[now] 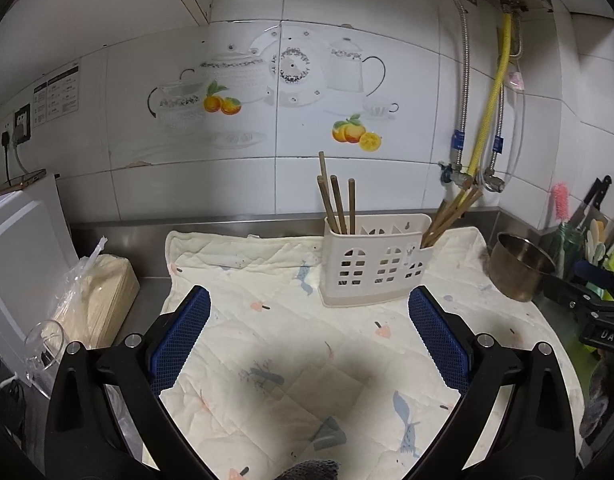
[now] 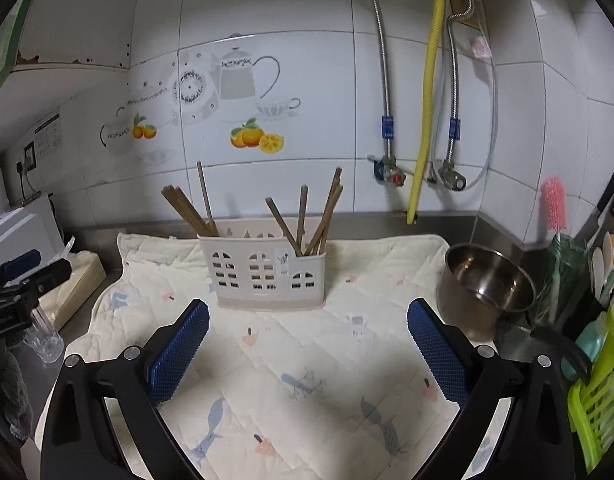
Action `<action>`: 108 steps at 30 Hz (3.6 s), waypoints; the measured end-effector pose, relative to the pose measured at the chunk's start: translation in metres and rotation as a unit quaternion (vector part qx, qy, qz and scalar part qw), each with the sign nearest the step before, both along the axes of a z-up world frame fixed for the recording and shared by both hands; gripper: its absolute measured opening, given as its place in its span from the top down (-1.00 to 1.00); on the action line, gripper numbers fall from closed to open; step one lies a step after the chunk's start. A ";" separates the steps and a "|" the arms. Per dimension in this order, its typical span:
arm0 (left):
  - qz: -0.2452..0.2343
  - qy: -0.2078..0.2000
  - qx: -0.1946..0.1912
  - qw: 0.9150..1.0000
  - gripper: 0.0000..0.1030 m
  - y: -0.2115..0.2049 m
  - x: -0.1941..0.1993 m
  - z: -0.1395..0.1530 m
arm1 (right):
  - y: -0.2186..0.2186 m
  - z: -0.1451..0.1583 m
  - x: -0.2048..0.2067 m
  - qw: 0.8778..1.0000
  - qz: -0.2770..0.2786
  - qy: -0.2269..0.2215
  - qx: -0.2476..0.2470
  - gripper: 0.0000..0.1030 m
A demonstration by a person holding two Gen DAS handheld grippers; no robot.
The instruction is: Organize utensils
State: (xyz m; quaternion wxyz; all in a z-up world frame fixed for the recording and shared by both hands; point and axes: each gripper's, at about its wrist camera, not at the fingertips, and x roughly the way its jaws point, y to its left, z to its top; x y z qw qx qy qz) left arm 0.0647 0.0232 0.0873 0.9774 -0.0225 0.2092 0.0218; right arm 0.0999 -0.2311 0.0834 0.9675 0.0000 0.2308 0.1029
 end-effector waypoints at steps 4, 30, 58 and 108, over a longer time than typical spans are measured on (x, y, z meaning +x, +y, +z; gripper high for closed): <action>-0.005 0.004 -0.002 1.000 -0.90 -0.001 -0.004 -0.007 | -0.003 -0.009 -0.005 1.000 -0.002 0.012 0.013 -0.87; -0.020 0.041 -0.003 0.999 -0.90 -0.005 -0.009 -0.039 | 0.002 -0.031 -0.012 0.999 0.001 0.043 0.008 -0.87; -0.024 0.054 -0.006 0.998 -0.90 -0.009 -0.011 -0.048 | 0.008 -0.040 -0.013 0.998 0.010 0.055 0.001 -0.87; -0.027 0.060 -0.006 0.998 -0.90 -0.016 -0.013 -0.052 | 0.012 -0.041 -0.015 0.998 0.016 0.055 0.003 -0.87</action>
